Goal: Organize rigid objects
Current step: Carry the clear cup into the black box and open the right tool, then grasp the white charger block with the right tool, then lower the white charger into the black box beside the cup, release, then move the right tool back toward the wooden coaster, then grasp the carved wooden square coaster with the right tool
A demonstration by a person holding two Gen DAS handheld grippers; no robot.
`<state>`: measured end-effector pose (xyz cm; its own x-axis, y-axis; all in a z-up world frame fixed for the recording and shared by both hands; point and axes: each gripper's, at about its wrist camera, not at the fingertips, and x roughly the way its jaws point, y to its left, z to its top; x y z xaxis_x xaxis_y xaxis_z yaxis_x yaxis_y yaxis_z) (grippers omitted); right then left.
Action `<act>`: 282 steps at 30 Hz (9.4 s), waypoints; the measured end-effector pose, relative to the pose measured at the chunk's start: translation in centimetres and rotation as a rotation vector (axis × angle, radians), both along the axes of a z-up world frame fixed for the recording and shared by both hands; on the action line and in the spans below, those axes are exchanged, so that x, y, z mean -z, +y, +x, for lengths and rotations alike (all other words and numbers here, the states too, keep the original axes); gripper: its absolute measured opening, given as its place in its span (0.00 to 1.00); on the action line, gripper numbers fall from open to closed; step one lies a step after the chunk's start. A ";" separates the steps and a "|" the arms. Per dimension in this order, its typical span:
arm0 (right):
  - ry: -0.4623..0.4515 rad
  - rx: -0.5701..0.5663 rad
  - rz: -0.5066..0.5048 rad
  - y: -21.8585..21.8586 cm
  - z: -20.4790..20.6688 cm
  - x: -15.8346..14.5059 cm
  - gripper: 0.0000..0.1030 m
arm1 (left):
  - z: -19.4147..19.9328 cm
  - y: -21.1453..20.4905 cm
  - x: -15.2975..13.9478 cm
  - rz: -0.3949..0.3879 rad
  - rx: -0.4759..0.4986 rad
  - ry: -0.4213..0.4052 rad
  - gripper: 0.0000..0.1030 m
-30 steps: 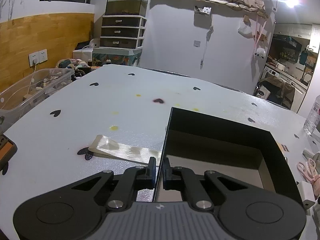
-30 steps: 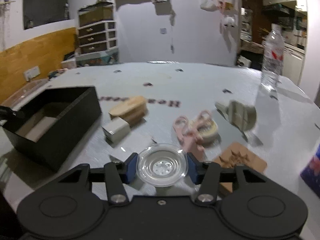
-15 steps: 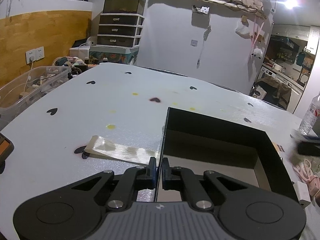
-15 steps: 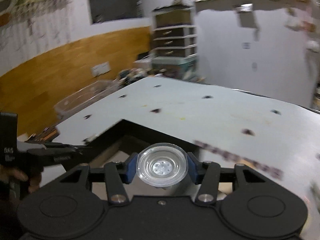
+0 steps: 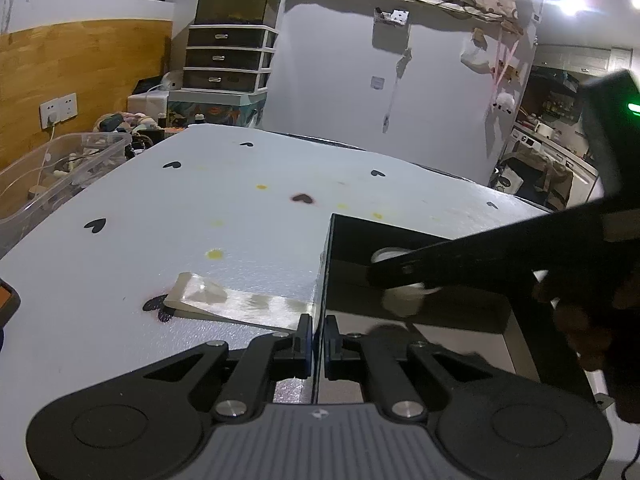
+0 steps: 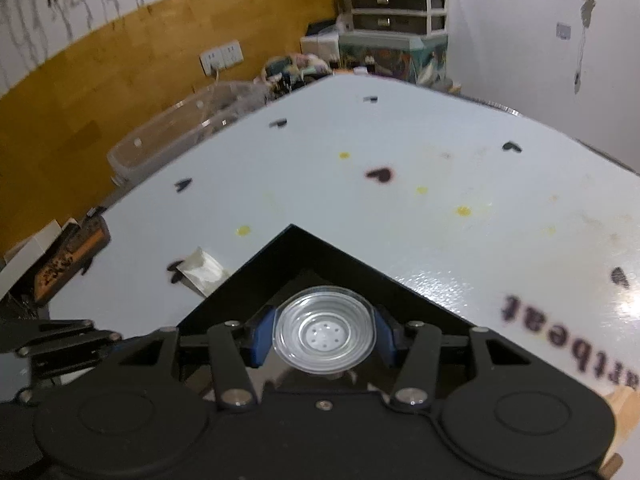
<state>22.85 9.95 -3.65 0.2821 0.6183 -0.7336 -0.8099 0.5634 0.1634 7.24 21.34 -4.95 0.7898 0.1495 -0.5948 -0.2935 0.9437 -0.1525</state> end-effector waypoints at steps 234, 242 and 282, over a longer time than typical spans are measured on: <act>0.001 0.612 0.086 -37.7 -3.4 4.1 0.85 | 1.1 0.0 -0.5 -0.001 0.023 0.022 0.04; 0.003 0.626 0.009 -36.2 -4.9 3.9 0.83 | 1.2 -0.1 -0.6 0.005 0.024 0.026 0.04; 0.033 0.560 -0.153 -35.1 -0.8 4.2 0.80 | 1.2 0.1 -0.5 -0.009 0.032 0.013 0.04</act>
<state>22.00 -25.14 -7.87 0.5105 0.2678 -0.8171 -0.3778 0.9235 0.0666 8.48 21.49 -4.50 0.7864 0.1191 -0.6062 -0.2655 0.9512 -0.1575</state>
